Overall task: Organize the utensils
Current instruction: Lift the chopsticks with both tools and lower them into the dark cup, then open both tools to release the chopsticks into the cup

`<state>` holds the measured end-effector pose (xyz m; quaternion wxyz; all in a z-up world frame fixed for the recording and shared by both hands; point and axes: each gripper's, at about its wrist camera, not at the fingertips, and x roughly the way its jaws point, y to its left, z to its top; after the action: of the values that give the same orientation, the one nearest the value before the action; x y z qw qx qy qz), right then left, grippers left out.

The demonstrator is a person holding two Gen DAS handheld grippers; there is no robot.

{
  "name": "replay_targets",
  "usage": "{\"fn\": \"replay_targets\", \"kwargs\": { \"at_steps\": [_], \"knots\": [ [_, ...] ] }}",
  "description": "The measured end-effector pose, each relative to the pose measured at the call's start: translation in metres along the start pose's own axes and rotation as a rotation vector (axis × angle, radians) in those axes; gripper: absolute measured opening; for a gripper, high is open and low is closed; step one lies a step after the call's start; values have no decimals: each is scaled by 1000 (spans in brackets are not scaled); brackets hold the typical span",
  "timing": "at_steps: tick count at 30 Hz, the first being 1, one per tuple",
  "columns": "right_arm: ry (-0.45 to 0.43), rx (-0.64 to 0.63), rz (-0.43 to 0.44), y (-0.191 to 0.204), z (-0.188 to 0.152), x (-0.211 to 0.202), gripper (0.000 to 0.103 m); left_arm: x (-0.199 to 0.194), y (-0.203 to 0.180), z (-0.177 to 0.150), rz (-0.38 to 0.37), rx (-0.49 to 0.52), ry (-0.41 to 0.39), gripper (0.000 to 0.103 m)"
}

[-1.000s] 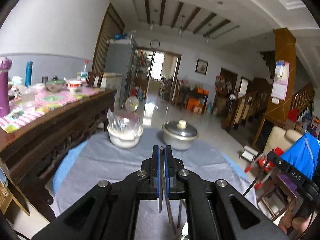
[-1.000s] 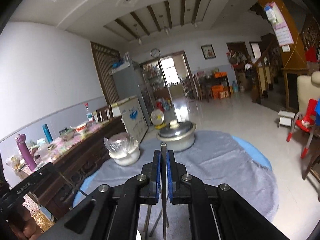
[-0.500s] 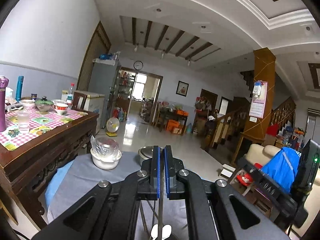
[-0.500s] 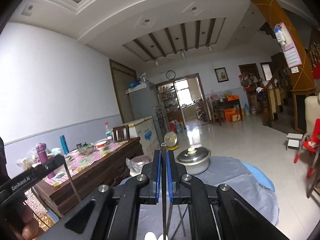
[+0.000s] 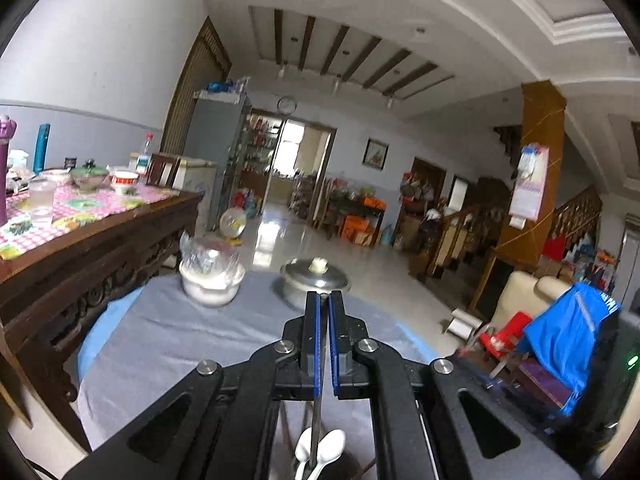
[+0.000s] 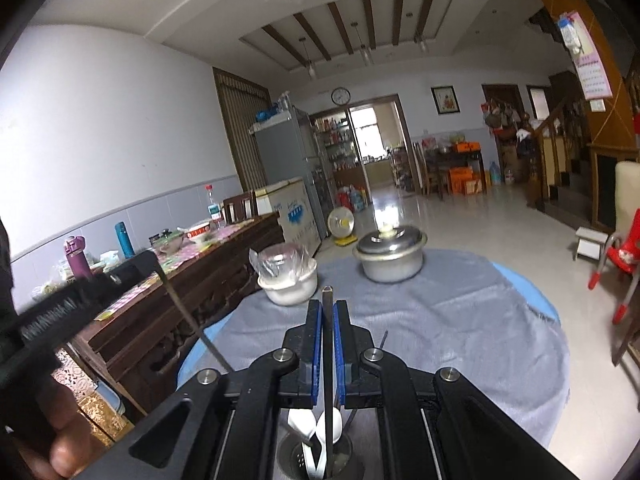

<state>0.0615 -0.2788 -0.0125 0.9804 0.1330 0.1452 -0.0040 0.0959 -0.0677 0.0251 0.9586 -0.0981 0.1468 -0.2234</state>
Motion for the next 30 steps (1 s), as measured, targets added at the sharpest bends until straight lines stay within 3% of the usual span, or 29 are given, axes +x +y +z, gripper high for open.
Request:
{"fn": "replay_targets", "kwargs": {
  "at_steps": [7, 9, 10, 11, 12, 13, 20, 27, 30],
  "knots": [
    [108, 47, 68, -7, -13, 14, 9, 31, 18, -33, 18, -20, 208, 4],
    [114, 68, 72, -11, -14, 13, 21, 29, 20, -36, 13, -8, 225, 5],
    [112, 75, 70, -13, -14, 12, 27, 26, 20, -38, 17, 12, 236, 13],
    [108, 83, 71, -14, -13, 11, 44, 23, 20, -39, 21, 26, 245, 35],
    [94, 98, 75, -19, -13, 7, 62, 19, 20, -40, 28, 39, 251, 49],
    [75, 105, 72, -20, -13, 2, 66, 12, 20, -41, 40, 46, 240, 65],
    [70, 55, -19, -23, -13, -14, 66, -15, 27, -43, 146, 109, 254, 77],
    [228, -65, -185, -9, -26, -19, 67, -36, 14, -49, 295, 216, 286, 85],
    [252, -69, -197, -6, -30, -30, 67, -43, 10, -50, 330, 249, 282, 86]
  ]
}}
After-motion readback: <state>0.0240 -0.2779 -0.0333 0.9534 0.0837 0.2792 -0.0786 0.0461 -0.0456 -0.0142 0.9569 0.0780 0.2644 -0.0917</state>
